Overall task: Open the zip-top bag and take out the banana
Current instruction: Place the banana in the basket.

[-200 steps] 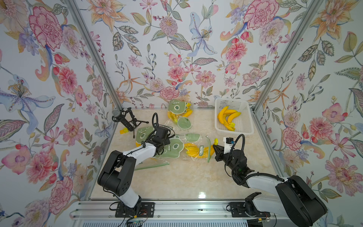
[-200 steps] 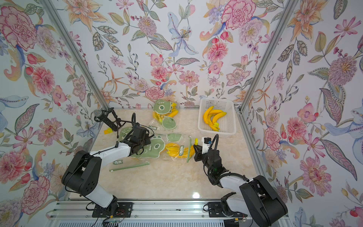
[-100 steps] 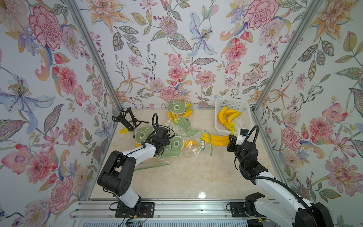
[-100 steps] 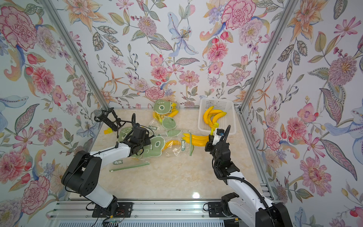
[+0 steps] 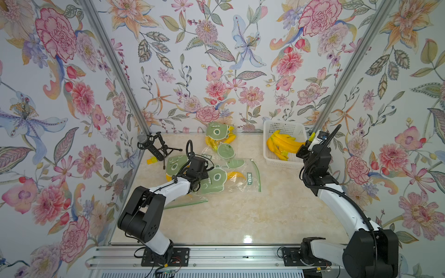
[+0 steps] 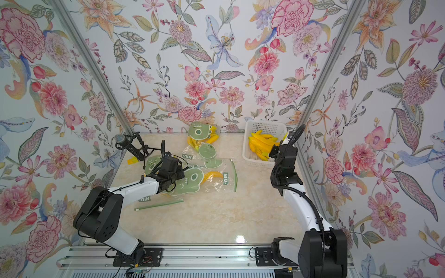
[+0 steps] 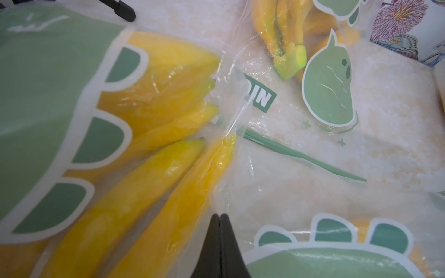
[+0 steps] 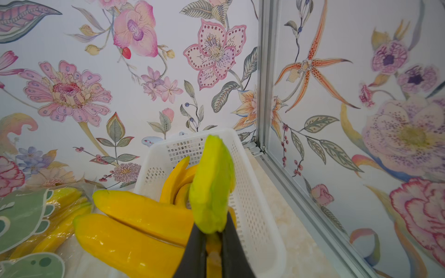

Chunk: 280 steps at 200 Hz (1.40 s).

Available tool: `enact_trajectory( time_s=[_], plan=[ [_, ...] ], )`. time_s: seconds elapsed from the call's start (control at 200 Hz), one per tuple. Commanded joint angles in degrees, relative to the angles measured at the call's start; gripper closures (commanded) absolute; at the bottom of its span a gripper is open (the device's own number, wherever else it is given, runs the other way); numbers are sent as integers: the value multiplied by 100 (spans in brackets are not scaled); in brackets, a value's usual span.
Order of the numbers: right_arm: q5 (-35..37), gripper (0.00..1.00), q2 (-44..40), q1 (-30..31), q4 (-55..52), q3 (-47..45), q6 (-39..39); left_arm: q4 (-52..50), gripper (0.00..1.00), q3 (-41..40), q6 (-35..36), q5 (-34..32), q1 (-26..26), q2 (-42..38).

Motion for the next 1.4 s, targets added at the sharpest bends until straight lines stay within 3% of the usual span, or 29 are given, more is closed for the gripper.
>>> enact_trajectory(
  time_s=[0.0,0.265,0.56,0.756,1.001,1.176,1.396],
  plan=[
    [560,99,705,-237,-113,577,369,128,100,-140,42,95,61,-161],
    [909,97,2284,-551,-997,2023,1693,339,100,-259,38,332,38,-153],
    [1465,95,3392,-200,-2196,3049,2788,476,100,-198,218,401,-113,-142],
    [1588,76,3523,83,-2591,2969,3285,478,100,-180,237,380,-124,-135],
    [1233,50,3101,218,-2586,2496,3305,442,100,-156,344,403,-124,-161],
    [768,40,2196,530,-2149,1848,2233,414,100,28,667,594,-133,-87],
    [-1847,41,462,678,-1395,-76,1673,276,100,172,885,564,-132,-56]
  ],
)
